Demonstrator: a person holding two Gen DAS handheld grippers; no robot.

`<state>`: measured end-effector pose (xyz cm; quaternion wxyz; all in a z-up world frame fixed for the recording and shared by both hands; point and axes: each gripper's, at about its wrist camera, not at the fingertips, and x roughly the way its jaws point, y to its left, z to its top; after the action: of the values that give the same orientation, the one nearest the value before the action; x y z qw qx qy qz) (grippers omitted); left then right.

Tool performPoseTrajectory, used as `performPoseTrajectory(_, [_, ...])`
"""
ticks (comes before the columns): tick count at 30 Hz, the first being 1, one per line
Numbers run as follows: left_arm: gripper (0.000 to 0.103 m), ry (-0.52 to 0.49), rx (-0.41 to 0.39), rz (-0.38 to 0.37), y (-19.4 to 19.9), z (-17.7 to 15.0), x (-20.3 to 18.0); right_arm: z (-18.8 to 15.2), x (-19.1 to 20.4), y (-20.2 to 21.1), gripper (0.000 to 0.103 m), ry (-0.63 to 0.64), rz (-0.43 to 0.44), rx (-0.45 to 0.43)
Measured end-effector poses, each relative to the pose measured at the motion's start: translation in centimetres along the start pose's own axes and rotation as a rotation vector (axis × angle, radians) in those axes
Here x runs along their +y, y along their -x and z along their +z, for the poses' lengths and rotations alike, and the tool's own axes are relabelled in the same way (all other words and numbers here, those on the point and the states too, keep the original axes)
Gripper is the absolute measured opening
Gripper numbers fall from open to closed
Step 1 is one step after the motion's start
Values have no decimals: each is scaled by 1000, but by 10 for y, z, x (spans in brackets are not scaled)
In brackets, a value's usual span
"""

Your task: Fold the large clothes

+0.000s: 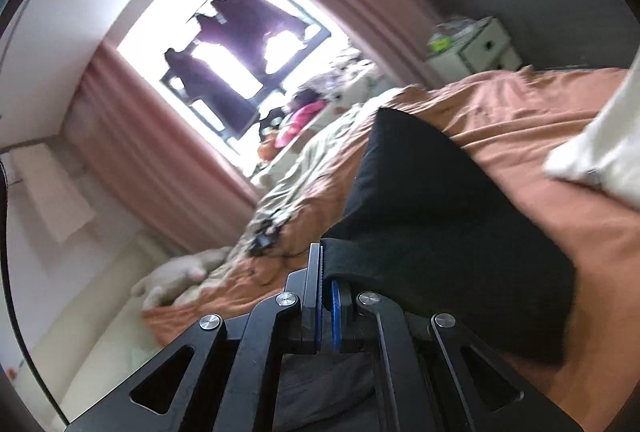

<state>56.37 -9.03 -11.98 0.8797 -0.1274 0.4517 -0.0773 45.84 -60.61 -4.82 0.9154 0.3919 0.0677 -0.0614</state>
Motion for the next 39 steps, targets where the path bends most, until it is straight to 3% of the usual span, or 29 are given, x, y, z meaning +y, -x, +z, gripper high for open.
performPoseTrajectory(9, [68, 49, -9, -32, 8, 4, 17, -62, 63, -50, 4, 92, 102, 156])
performPoseTrajectory(14, [68, 63, -8, -36, 8, 5, 23, -111, 77, -91, 4, 159, 78, 291])
performPoseTrajectory(17, [68, 77, -8, -44, 8, 7, 26, -142, 73, -116, 9, 168, 1, 409])
performPoseTrajectory(18, [68, 83, -10, -48, 8, 8, 27, -151, 71, -121, 11, 161, -30, 446])
performPoseTrajectory(20, [68, 91, -12, -58, 9, 9, 28, -168, 57, -134, 35, 83, -31, 535])
performPoseTrajectory(21, [68, 92, -12, -61, 9, 10, 28, -176, 51, -135, 52, 38, -24, 560])
performPoseTrajectory(22, [68, 93, -12, -64, 10, 10, 27, -182, 46, -135, 58, 2, -37, 574])
performPoseTrajectory(26, [67, 88, -11, -73, 10, 10, 23, -190, 38, -126, 62, -70, -62, 625])
performPoseTrajectory(30, [68, 68, -11, -73, 11, 8, 17, -186, 29, -96, 62, -123, -139, 617])
performPoseTrajectory(39, [68, 52, -15, -69, 13, 5, 10, -144, -21, -46, 62, -273, -325, 408])
